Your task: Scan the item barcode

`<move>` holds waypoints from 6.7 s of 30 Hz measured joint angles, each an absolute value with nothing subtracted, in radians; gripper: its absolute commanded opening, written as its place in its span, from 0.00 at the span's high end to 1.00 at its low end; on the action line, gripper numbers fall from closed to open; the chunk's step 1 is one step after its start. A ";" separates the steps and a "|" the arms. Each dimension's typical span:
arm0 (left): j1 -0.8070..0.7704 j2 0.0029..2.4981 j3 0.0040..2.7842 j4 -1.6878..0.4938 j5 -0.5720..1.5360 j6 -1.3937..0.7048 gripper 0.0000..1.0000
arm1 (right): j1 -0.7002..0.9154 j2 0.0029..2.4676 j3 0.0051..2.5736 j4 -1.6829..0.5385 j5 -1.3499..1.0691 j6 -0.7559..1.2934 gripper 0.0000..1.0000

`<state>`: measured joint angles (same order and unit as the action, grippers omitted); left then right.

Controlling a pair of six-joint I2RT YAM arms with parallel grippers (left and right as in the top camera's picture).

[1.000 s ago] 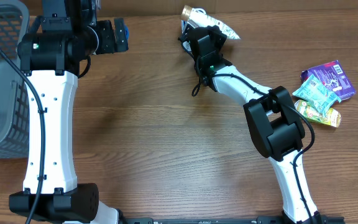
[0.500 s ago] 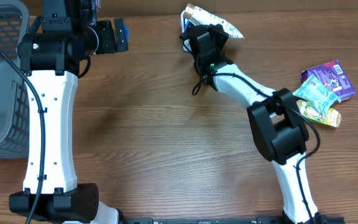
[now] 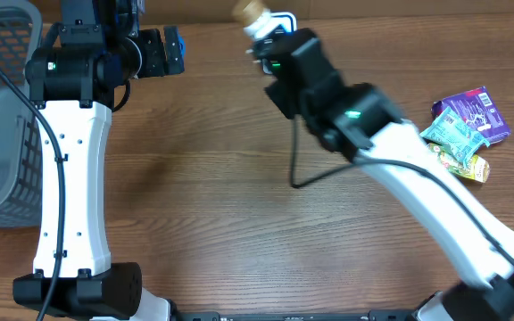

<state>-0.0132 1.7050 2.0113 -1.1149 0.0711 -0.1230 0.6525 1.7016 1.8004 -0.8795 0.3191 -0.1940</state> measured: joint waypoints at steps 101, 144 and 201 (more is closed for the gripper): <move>-0.013 1.705 2.011 -1.116 0.071 -0.123 0.00 | 0.037 0.255 0.402 -0.024 -0.233 -0.053 0.00; -0.013 1.705 2.011 -1.114 0.071 -0.123 0.00 | 0.034 0.013 0.019 -0.069 -0.216 -0.052 0.00; -0.070 0.165 0.012 0.055 0.094 0.391 0.01 | 0.035 0.013 0.019 -0.069 -0.210 -0.053 0.00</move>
<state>-0.0700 0.1646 0.0116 0.0547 0.0937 0.3908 0.0345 0.0128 0.0185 -0.0689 -0.2096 -0.0528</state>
